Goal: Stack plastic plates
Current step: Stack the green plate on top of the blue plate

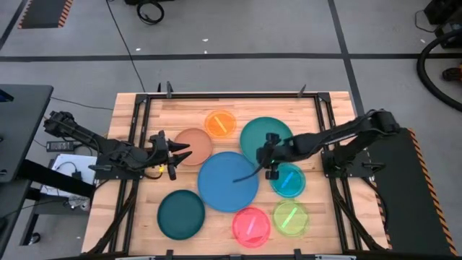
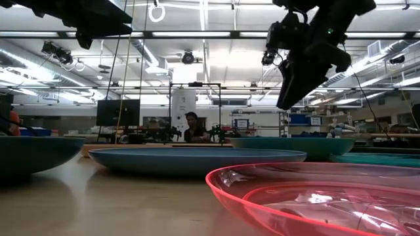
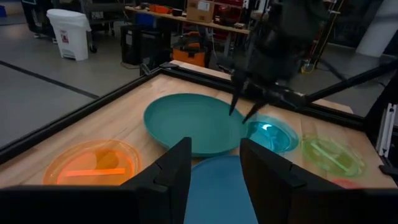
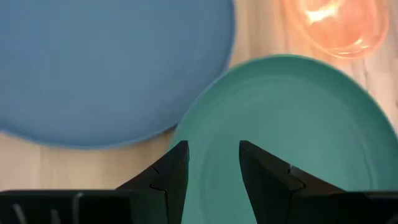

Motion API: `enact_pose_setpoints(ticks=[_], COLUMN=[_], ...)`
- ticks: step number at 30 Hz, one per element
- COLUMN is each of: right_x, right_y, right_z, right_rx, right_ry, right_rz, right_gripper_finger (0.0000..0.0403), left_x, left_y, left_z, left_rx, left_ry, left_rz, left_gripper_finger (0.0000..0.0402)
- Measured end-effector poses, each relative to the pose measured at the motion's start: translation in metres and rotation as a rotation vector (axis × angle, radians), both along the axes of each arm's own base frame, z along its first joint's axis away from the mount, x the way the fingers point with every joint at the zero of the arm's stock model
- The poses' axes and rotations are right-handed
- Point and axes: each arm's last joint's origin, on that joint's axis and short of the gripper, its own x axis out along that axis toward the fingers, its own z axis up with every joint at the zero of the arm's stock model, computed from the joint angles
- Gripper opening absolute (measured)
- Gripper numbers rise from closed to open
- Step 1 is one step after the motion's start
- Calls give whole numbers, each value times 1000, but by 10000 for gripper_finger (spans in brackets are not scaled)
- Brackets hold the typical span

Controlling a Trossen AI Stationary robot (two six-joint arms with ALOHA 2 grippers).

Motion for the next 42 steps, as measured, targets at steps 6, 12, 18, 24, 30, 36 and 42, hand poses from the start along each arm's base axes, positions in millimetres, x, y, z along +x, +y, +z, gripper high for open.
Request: enact_pose_setpoints(ticks=[6, 12, 18, 24, 30, 36, 42], right_x=[23, 33, 33, 33, 33, 28, 29], right_y=[19, 23, 22, 19, 17, 15, 21], right_z=[-14, -33, -45, -49, -55, -50, -32], right_rx=[-35, -48, -81, -82, -70, -97, -180], right_ry=[161, 276, 336, 359, 387, 420, 431], right_rz=[17, -23, -56, -68, -71, -70, -21], right_gripper_finger=[153, 153, 153, 124, 70, 22, 15], left_x=[0, -1, -1, -1, -1, -2, -2], left_y=[0, 0, 1, 1, 1, 1, 1], left_z=[0, -1, -3, -3, -4, -5, -5], left_rx=[-17, -10, 2, 2, 3, 8, 9], left_ry=[-7, 6, 32, 32, 35, 47, 48], left_rz=[3, 3, 3, 3, 3, 3, 3], left_gripper_finger=[143, 143, 143, 144, 144, 144, 144])
